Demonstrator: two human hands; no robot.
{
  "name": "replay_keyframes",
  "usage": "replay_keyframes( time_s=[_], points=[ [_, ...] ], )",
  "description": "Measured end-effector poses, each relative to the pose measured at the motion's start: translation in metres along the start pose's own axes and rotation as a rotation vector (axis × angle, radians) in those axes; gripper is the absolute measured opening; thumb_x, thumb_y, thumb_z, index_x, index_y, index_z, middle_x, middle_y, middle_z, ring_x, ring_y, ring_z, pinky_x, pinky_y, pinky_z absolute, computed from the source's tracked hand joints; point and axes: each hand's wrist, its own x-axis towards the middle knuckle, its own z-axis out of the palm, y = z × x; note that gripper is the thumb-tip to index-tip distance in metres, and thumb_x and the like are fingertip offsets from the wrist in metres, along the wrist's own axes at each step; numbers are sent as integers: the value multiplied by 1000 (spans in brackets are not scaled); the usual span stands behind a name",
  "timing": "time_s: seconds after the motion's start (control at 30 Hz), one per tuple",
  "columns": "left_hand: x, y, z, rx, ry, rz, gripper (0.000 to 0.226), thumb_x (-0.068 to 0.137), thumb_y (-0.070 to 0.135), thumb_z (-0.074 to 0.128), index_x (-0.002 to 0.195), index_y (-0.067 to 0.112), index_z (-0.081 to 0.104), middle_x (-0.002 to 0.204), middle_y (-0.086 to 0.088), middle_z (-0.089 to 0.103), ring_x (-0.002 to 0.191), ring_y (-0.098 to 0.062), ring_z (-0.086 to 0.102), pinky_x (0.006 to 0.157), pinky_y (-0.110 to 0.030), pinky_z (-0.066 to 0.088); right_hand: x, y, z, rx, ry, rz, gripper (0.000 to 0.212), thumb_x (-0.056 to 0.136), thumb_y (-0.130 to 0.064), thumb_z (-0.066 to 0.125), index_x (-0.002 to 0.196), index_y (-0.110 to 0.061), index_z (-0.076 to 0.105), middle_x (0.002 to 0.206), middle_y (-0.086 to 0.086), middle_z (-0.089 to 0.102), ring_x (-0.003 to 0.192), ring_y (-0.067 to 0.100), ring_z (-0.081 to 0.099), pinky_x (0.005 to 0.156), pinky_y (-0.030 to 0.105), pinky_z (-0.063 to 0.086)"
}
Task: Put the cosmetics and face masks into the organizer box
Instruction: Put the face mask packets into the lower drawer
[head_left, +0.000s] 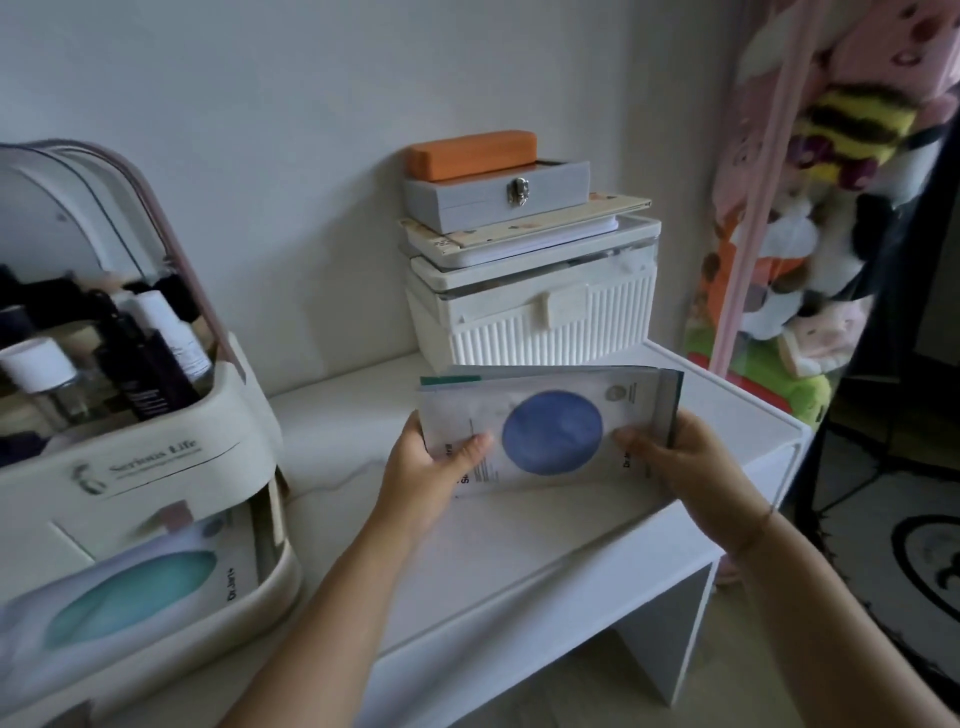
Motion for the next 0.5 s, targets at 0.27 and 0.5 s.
replay_keyframes(
  time_s=[0.27,0.5],
  points=[
    [-13,1,12,-129,-84,-85,51,77,14,74,119,19,44,110,2,68,99,-10,66,77,-22,53,-11,1,11,126,-19,-12,42,74,-14,72,114,-11,60,97,3,74,87,17,70,70,25,57],
    [-36,5,12,185,46,-53,22,89,13,59,106,18,46,100,3,64,95,-16,61,73,-15,43,-21,1,24,-66,142,-70,30,86,-4,62,108,-24,56,102,-1,67,93,17,63,76,31,51]
  ],
)
